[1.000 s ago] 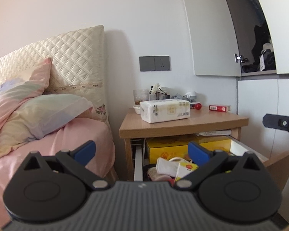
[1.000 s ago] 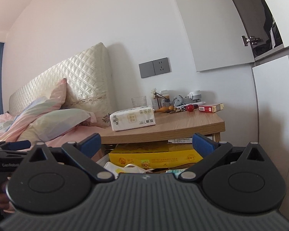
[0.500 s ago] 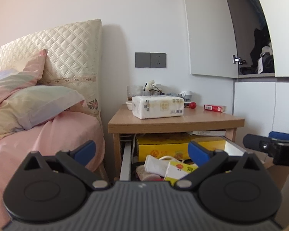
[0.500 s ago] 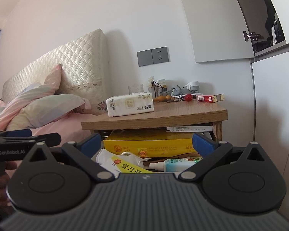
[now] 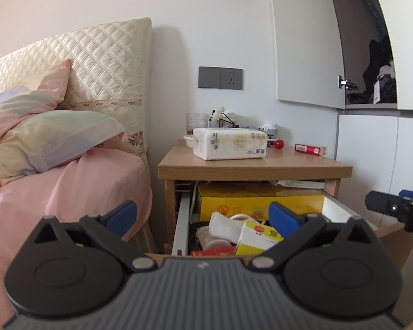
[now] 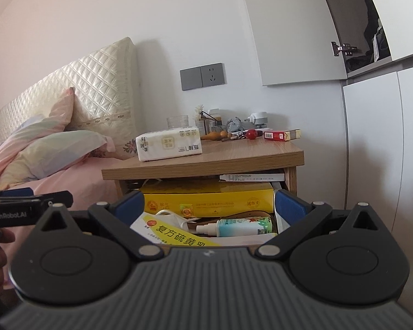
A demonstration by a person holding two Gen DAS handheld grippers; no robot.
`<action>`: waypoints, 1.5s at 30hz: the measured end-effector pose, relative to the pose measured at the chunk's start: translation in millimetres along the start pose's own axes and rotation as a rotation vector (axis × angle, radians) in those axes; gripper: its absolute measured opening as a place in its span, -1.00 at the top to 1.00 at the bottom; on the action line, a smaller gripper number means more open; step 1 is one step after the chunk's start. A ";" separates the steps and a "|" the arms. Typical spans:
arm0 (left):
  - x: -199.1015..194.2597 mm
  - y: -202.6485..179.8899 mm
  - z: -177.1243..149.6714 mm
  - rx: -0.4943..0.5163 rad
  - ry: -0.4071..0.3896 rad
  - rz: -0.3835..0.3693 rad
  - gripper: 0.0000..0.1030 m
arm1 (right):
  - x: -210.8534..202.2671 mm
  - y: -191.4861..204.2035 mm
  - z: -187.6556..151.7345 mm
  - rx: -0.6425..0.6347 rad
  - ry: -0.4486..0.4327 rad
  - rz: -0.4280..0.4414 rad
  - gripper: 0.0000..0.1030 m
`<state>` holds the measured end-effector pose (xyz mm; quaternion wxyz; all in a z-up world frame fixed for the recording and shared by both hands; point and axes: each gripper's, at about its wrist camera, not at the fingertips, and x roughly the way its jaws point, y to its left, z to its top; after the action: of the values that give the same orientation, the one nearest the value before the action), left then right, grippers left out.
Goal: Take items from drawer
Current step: 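Lower the right tool over the open drawer contents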
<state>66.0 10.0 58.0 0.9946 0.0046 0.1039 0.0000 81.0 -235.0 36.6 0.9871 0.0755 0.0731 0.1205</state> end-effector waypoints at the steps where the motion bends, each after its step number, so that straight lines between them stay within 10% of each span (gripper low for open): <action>1: -0.2 -1.7 -0.4 0.005 0.000 -0.003 -1.00 | -0.6 -0.7 0.1 0.003 -0.001 -0.003 -1.00; 20: 6.9 -19.2 -6.2 0.048 0.028 -0.056 -1.00 | 4.0 -4.3 3.2 0.034 0.017 0.006 -1.00; 27: 3.1 -16.1 -5.4 0.040 0.029 -0.068 -1.00 | 24.0 -0.7 29.2 -0.087 0.046 0.135 -1.00; 35: -3.3 -12.0 -4.1 0.033 0.015 -0.070 -1.00 | 88.2 4.3 68.6 -0.223 0.250 0.233 -1.00; 45: -12.5 -27.1 -13.7 0.054 0.024 -0.184 -1.00 | 184.4 23.1 53.7 -0.205 0.747 0.445 -1.00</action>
<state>50.9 -17.0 46.9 0.9886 0.0218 0.1156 -0.0939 261.6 -174.0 69.7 0.8455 -0.0574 0.3942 0.3555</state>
